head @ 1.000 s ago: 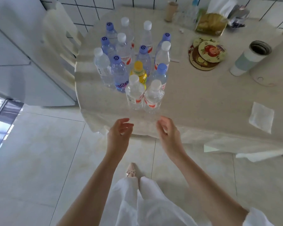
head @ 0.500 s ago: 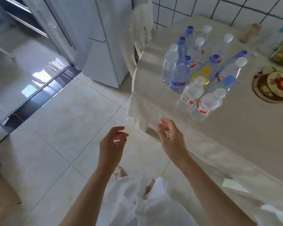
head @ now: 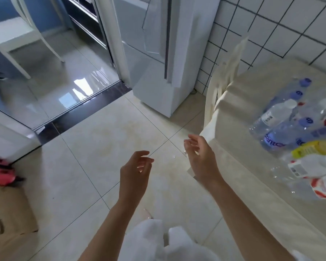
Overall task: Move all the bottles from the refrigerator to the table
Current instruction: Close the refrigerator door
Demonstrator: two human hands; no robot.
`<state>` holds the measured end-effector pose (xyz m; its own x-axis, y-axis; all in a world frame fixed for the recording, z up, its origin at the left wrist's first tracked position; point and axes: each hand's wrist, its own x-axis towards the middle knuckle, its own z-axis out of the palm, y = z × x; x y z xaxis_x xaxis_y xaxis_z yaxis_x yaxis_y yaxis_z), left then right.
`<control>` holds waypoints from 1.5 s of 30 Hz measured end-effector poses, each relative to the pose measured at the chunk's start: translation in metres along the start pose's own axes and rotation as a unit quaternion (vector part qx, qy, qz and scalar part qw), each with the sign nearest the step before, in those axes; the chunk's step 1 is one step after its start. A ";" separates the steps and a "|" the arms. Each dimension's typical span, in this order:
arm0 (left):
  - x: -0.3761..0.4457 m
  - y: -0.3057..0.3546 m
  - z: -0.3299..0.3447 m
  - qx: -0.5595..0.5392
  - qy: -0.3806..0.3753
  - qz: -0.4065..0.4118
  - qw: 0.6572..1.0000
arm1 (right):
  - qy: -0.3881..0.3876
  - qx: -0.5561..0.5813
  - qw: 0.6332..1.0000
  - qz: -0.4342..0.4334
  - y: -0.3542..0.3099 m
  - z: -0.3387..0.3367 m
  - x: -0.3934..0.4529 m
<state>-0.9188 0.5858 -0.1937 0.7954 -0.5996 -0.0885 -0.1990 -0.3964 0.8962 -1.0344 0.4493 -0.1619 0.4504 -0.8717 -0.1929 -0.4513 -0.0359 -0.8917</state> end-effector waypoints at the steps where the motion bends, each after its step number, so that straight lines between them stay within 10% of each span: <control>1: 0.014 0.000 -0.007 -0.003 -0.002 0.005 1.000 | 0.001 0.002 1.000 -0.006 -0.010 0.009 0.009; 29: 0.269 0.105 0.033 -0.059 -0.086 0.183 0.978 | 0.104 0.026 0.972 -0.210 -0.151 0.019 0.218; 45: 0.406 0.045 -0.112 -0.134 -0.124 0.152 0.971 | 0.165 0.038 0.965 -0.199 -0.243 0.218 0.268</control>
<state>-0.5413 0.4020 -0.1404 0.5534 -0.8233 0.1263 -0.2217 0.0006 0.9751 -0.6358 0.3307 -0.0858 0.3005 -0.9051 0.3009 -0.2298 -0.3749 -0.8981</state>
